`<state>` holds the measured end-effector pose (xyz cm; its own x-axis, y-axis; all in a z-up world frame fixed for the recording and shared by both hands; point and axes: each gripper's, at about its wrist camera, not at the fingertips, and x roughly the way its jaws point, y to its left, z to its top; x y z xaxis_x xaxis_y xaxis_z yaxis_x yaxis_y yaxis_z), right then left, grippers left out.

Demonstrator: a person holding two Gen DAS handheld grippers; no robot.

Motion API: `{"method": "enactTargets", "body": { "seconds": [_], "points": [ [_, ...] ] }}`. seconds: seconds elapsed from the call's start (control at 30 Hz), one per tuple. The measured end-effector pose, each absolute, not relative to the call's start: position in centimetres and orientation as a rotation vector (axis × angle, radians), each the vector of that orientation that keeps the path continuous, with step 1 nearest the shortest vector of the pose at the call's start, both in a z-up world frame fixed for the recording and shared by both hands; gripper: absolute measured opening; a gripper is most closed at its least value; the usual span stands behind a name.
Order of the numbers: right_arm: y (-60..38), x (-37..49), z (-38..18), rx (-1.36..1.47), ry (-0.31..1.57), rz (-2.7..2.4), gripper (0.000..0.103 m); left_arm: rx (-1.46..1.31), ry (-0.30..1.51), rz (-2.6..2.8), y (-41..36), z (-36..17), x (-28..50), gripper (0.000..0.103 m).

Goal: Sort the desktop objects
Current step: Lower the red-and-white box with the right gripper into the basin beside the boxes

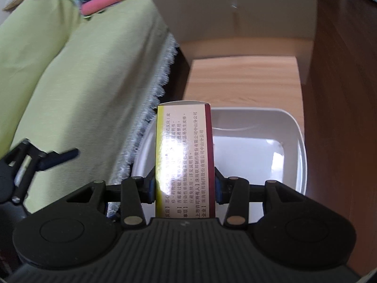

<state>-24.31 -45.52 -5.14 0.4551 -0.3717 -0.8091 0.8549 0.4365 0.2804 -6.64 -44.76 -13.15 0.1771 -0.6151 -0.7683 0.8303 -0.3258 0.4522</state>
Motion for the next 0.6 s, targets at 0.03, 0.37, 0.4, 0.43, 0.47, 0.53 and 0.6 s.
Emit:
{"method": "enactTargets", "body": {
  "seconds": [0.03, 0.37, 0.4, 0.43, 0.47, 0.53, 0.6],
  "points": [
    [-45.8, -24.5, -5.7, 0.775, 0.738, -0.869, 0.040, 1.207, 0.243, -1.484, -44.9, -13.4, -6.7, 0.084],
    [-48.6, -23.9, -11.9, 0.882, 0.786, -0.928, 0.040, 1.239, 0.289, -1.485, -45.2, -16.0, -5.8, 0.084],
    [-48.8, -23.7, -12.5, 0.895, 0.790, -0.931, 0.040, 1.242, 0.295, -1.485, -45.2, -16.2, -5.7, 0.084],
    [-48.9, -23.6, -13.1, 0.909, 0.793, -0.933, 0.040, 1.245, 0.300, -1.486, -45.2, -16.5, -5.6, 0.084],
    [-49.1, -23.4, -13.7, 0.920, 0.796, -0.938, 0.040, 1.249, 0.304, -1.485, -45.3, -16.8, -5.5, 0.084],
    [-49.5, -23.3, -14.7, 0.939, 0.798, -0.956, 0.040, 1.259, 0.304, -1.483, -45.5, -17.2, -5.4, 0.084],
    [-49.9, -23.4, -15.5, 0.960, 0.793, -0.976, 0.040, 1.263, 0.308, -1.489, -45.7, -17.5, -5.4, 0.084]
  ]
}}
